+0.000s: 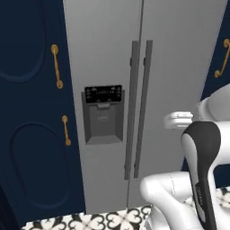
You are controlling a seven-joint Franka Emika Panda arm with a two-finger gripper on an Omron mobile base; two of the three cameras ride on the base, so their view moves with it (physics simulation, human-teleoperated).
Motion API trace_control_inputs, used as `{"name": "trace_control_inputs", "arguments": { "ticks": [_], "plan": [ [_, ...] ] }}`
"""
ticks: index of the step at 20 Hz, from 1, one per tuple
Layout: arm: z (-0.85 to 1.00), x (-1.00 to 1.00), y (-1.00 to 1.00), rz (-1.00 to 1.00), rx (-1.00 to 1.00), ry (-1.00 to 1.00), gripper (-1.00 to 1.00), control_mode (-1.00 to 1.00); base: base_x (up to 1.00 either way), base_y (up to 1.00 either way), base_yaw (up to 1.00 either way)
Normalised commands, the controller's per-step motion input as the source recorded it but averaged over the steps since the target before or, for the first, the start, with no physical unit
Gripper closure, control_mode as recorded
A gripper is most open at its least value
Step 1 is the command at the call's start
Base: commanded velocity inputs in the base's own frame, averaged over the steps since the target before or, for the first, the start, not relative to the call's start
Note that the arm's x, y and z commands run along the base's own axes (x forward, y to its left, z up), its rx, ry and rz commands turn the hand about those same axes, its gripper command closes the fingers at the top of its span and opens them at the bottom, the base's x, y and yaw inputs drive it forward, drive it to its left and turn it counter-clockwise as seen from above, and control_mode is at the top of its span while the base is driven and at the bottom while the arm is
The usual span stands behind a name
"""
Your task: Take the strawberry from the fridge and place it on top of the pancake, located on the dining counter.
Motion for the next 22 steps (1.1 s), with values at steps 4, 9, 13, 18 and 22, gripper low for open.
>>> {"name": "trace_control_inputs", "arguments": {
  "ticks": [4,9,13,18,22],
  "plan": [
    [0.00,0.00,0.00,0.00,0.00,0.00,-1.00,1.00,-0.34,0.00,0.00],
    [0.00,0.15,0.00,0.00,0.00,0.00,-1.00,-1.00,-0.07,0.00,0.00],
    [0.00,1.00,-0.03,0.00,0.00,0.02,-1.00,-1.00,0.00,0.00,0.00],
    [-0.03,1.00,-0.09,0.02,0.00,0.00,-1.00,-1.00,0.00,0.00,0.00],
    [-0.14,1.00,-0.21,0.02,-0.02,0.00,-1.00,-1.00,0.00,0.00,0.00]
  ]
}}
